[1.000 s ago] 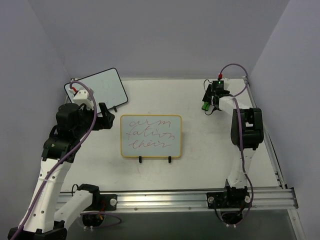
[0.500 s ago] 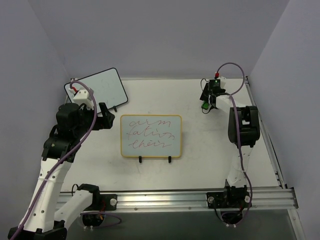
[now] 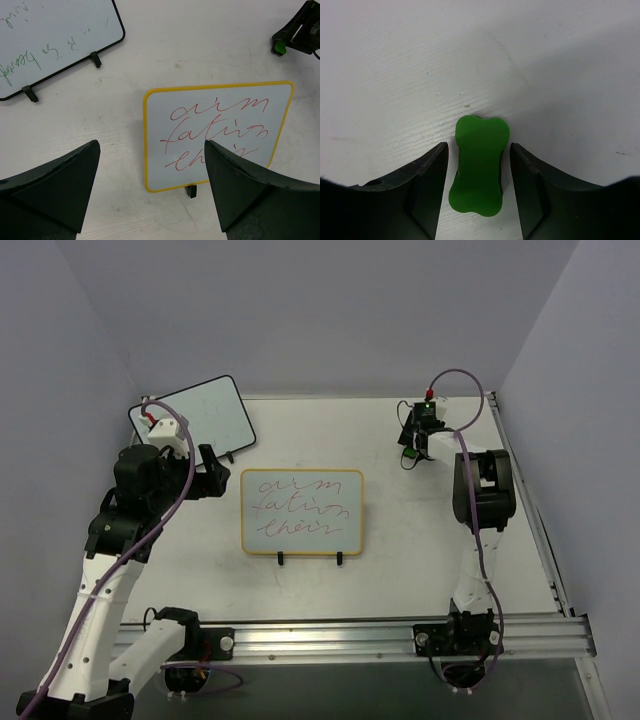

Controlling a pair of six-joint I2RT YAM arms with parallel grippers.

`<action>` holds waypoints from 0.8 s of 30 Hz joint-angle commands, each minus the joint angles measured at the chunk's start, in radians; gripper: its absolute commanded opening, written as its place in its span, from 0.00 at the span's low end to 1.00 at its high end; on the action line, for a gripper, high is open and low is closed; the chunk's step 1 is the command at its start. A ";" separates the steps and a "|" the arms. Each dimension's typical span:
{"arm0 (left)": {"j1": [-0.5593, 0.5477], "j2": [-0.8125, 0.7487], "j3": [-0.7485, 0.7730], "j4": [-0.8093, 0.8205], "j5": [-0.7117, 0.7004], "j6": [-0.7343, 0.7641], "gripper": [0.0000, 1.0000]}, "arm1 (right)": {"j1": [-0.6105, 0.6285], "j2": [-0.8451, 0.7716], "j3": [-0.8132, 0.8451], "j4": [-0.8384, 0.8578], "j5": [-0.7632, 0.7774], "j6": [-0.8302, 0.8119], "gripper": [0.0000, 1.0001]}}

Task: Erase the whiteboard

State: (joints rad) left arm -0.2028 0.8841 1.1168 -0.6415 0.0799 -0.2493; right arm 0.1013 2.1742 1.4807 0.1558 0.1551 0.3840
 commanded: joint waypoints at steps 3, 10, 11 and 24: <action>0.005 0.000 0.002 0.009 0.004 0.016 0.94 | 0.017 0.009 0.039 -0.016 0.050 -0.004 0.46; 0.006 0.000 0.002 0.008 0.008 0.016 0.94 | 0.017 0.019 0.046 -0.025 0.060 -0.010 0.40; 0.006 0.000 0.002 0.009 0.006 0.016 0.94 | 0.015 0.019 0.047 -0.028 0.058 -0.008 0.37; 0.020 0.038 0.014 0.009 -0.045 -0.041 0.94 | 0.017 0.018 0.032 -0.025 0.040 -0.016 0.16</action>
State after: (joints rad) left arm -0.1989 0.9020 1.1168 -0.6415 0.0662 -0.2581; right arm 0.1123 2.1864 1.4944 0.1463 0.1806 0.3798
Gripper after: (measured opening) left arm 0.940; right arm 0.317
